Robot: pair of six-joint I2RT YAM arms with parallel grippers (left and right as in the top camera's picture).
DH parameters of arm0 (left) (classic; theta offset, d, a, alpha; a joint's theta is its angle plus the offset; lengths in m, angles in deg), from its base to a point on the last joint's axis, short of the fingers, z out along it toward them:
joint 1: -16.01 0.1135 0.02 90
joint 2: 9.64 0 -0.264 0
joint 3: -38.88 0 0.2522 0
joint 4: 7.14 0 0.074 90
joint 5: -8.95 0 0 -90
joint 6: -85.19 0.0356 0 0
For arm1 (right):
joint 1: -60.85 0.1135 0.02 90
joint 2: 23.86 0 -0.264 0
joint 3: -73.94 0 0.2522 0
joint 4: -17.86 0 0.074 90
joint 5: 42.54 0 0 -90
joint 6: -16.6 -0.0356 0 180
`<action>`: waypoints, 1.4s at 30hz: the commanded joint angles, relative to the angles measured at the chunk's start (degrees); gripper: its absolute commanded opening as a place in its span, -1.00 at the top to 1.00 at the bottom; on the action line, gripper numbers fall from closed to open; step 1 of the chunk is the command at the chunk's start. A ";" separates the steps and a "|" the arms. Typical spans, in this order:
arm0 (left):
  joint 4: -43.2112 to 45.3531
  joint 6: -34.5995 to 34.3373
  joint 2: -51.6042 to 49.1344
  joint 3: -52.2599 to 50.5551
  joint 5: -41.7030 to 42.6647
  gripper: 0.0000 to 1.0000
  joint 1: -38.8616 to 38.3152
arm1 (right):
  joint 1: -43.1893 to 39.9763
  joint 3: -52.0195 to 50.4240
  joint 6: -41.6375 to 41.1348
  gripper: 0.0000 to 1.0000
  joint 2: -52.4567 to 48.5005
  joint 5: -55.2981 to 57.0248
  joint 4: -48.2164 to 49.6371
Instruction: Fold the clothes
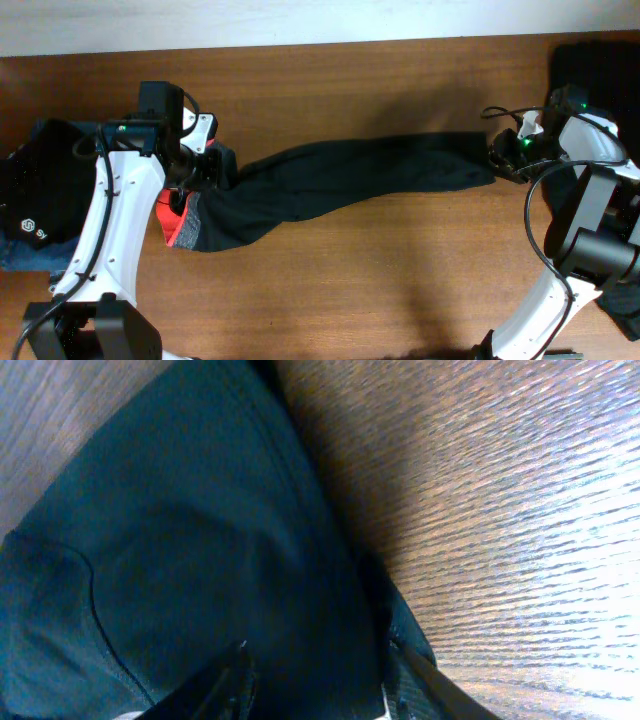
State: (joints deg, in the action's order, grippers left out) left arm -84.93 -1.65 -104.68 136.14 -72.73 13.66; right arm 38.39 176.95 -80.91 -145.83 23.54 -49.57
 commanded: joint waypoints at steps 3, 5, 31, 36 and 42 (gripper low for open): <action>0.15 -0.59 -0.11 -0.26 -0.20 0.79 -0.15 | -0.15 1.27 -0.04 0.00 0.04 -0.44 1.40; 0.15 -0.59 -0.11 -0.26 -0.17 0.79 -0.17 | -0.44 1.79 0.17 0.01 0.04 -0.42 1.40; 0.15 -0.59 -0.11 -0.26 -0.20 0.79 -0.17 | -0.33 3.56 1.46 0.31 0.09 0.37 -5.40; 0.50 -0.59 -0.11 -0.26 -0.20 0.79 -0.15 | -0.33 3.56 1.51 0.92 0.09 0.33 -4.96; 11.26 -0.55 -0.09 -0.20 -0.26 0.95 -0.15 | -0.33 9.40 5.53 0.92 0.83 -5.31 -2.93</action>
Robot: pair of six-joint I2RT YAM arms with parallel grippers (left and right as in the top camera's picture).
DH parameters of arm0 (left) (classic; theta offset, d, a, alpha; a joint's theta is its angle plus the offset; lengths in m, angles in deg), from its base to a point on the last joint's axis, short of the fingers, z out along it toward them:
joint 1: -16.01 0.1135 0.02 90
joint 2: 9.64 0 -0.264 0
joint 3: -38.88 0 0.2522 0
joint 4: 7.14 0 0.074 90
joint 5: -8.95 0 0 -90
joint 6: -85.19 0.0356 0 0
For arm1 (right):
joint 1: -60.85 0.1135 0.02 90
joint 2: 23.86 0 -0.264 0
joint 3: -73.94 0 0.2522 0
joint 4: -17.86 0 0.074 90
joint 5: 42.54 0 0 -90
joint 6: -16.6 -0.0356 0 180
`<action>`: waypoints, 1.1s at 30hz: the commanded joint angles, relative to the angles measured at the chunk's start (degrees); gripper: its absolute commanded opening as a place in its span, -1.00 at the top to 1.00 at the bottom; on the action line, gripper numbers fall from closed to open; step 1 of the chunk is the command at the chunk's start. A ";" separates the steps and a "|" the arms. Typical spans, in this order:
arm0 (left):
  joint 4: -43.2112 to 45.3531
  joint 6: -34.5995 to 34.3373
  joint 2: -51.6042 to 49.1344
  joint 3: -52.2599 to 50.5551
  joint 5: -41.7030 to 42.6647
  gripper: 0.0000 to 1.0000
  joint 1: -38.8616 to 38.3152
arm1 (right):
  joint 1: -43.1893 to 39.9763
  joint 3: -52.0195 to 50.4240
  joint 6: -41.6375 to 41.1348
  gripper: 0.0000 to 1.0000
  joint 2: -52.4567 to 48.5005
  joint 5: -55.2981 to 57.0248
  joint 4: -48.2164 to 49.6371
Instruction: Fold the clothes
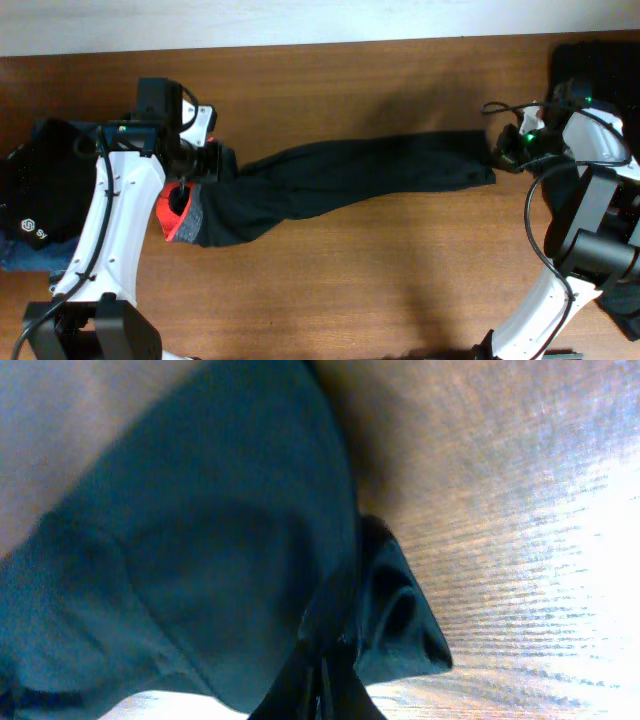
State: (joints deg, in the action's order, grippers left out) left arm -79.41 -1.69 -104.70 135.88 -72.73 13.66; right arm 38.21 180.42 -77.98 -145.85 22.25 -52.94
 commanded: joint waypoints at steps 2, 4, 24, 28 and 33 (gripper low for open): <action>12.52 -0.44 -0.07 0.22 -1.03 0.99 -0.15 | -0.15 11.47 3.54 0.92 1.31 -7.13 0.20; 21.84 -0.09 -0.07 0.90 -2.01 0.99 -0.11 | -0.15 19.80 4.17 0.92 1.73 -11.04 -0.90; -16.35 -0.09 0.42 13.00 -0.22 0.98 -0.11 | -0.26 43.01 8.66 0.92 2.29 9.64 -40.30; -14.95 -0.09 0.44 13.03 -0.22 0.99 -0.11 | -0.15 43.01 8.68 0.92 2.29 9.38 -40.30; -10.21 -0.11 0.44 13.03 -0.22 0.99 -0.11 | 0.39 43.01 8.66 0.92 2.27 8.92 -34.93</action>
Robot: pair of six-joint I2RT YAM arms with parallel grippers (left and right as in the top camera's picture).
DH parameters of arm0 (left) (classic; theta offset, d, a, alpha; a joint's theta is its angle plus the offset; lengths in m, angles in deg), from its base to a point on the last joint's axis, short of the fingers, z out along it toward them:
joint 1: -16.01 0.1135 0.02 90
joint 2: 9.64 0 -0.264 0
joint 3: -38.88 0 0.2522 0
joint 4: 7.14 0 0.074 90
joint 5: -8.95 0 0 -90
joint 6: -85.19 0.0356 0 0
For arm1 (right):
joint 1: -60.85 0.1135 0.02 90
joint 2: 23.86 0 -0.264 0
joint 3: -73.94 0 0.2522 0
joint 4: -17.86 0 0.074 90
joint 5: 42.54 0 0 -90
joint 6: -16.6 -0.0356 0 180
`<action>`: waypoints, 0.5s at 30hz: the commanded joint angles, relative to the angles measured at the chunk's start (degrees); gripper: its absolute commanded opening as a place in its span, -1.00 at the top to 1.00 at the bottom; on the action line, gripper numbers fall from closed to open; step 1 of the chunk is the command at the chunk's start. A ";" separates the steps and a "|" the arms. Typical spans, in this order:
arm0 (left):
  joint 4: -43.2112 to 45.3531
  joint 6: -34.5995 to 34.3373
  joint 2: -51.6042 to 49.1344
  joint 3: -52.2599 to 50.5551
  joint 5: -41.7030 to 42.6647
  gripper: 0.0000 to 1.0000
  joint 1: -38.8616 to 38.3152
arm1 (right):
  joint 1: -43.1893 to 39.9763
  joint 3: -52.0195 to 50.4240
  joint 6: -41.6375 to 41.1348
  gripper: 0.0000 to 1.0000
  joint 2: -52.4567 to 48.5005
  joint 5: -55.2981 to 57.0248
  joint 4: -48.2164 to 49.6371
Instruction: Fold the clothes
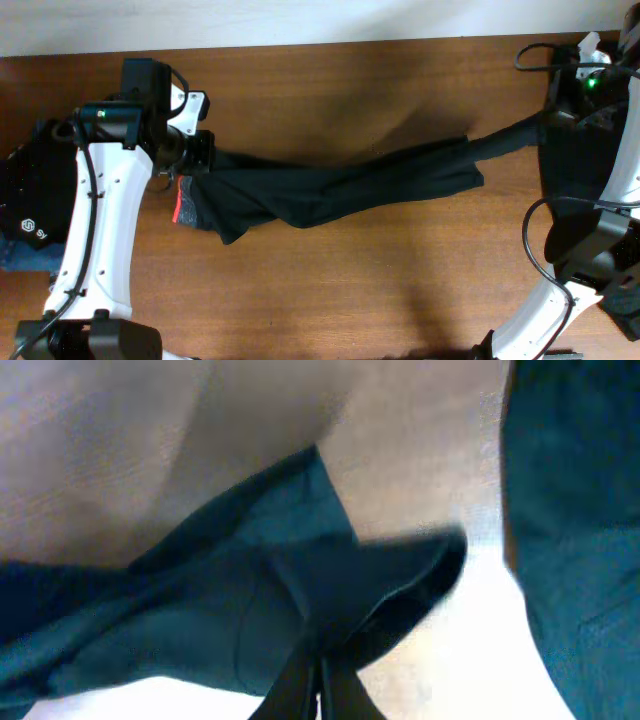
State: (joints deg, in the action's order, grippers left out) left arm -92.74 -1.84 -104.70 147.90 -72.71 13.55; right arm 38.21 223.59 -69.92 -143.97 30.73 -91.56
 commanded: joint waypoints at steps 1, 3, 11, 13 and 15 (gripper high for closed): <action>6.80 0.07 0.42 0.98 -0.26 0.99 0.00 | 1.27 -0.17 0.59 0.92 0.24 0.55 9.42; 11.96 0.04 0.15 0.98 -1.03 0.99 0.00 | 2.45 -0.17 0.59 0.91 -0.33 1.22 17.90; 21.20 -0.85 -2.56 0.98 -4.07 -0.62 0.00 | 5.44 -0.26 -5.84 -0.80 -5.07 6.95 27.04; 19.39 -0.83 -3.26 0.98 -4.09 -0.72 -0.07 | 5.53 -0.26 -5.44 -0.87 -6.36 7.63 23.43; 17.86 -0.83 -3.89 0.98 -4.11 -0.74 -0.04 | 5.46 -0.28 -5.40 -0.87 -7.63 8.52 19.52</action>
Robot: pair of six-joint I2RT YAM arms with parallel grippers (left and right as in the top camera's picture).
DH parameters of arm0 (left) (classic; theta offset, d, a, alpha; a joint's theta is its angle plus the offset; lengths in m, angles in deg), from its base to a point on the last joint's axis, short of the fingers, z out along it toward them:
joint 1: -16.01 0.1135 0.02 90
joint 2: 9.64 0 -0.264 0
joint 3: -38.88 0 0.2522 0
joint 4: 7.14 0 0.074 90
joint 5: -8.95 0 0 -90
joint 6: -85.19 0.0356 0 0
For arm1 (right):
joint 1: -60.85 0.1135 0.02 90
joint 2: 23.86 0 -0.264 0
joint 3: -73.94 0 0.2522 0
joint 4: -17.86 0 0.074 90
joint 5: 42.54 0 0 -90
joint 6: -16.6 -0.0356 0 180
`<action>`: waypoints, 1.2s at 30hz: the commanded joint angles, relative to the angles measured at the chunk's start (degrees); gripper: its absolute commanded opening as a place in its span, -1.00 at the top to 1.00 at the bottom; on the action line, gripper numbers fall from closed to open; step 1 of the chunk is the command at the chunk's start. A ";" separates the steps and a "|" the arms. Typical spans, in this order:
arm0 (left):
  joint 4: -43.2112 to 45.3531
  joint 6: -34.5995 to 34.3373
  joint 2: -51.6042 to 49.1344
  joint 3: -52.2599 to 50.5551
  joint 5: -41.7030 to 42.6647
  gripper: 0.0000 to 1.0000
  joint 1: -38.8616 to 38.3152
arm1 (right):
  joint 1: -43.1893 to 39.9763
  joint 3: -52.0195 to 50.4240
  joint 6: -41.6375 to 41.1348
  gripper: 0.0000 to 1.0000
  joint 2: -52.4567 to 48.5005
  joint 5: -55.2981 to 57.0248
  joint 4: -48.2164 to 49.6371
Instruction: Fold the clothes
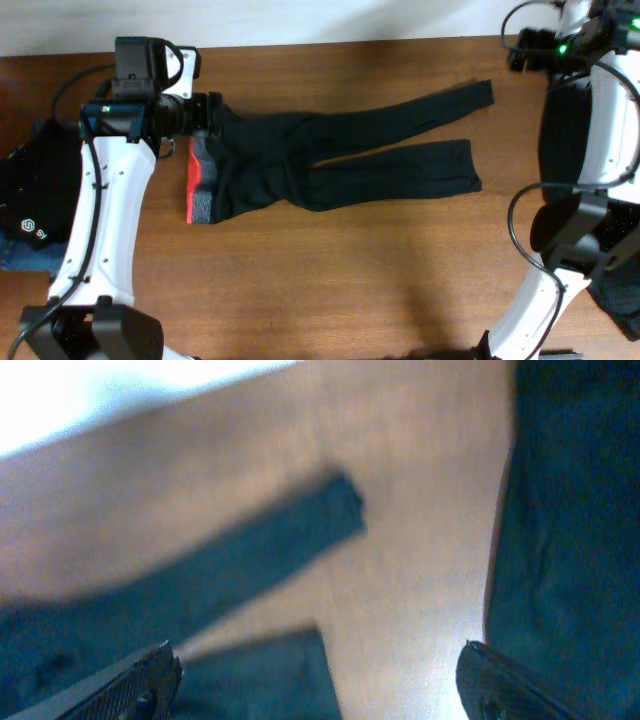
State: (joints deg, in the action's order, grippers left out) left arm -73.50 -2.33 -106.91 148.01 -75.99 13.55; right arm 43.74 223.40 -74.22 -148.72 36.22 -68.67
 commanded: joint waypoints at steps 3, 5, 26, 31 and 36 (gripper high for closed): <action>-3.26 -0.33 -2.51 0.87 -0.83 -0.74 -0.04 | -0.15 -0.17 1.22 -0.88 -4.13 3.15 -8.98; -5.51 -0.33 -3.13 0.87 -0.83 -0.74 0.00 | -0.15 -0.57 3.85 -0.89 -5.33 3.17 -13.64; -12.20 -0.35 -3.91 -11.04 -2.56 -0.74 0.00 | -0.09 -34.75 8.13 -0.81 -6.14 -4.11 0.15; -11.89 -0.35 -4.02 -11.02 -2.56 -0.74 0.00 | 0.55 -37.86 8.11 -0.68 -6.14 -7.02 1.99; -11.91 -0.35 -4.02 -11.02 -2.56 -0.74 0.00 | 2.23 -40.57 8.11 -0.01 -6.14 -6.95 3.91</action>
State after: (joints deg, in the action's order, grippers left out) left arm -85.55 -2.33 -110.15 137.59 -78.13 13.55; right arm 44.09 185.76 -66.92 -153.48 31.01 -65.94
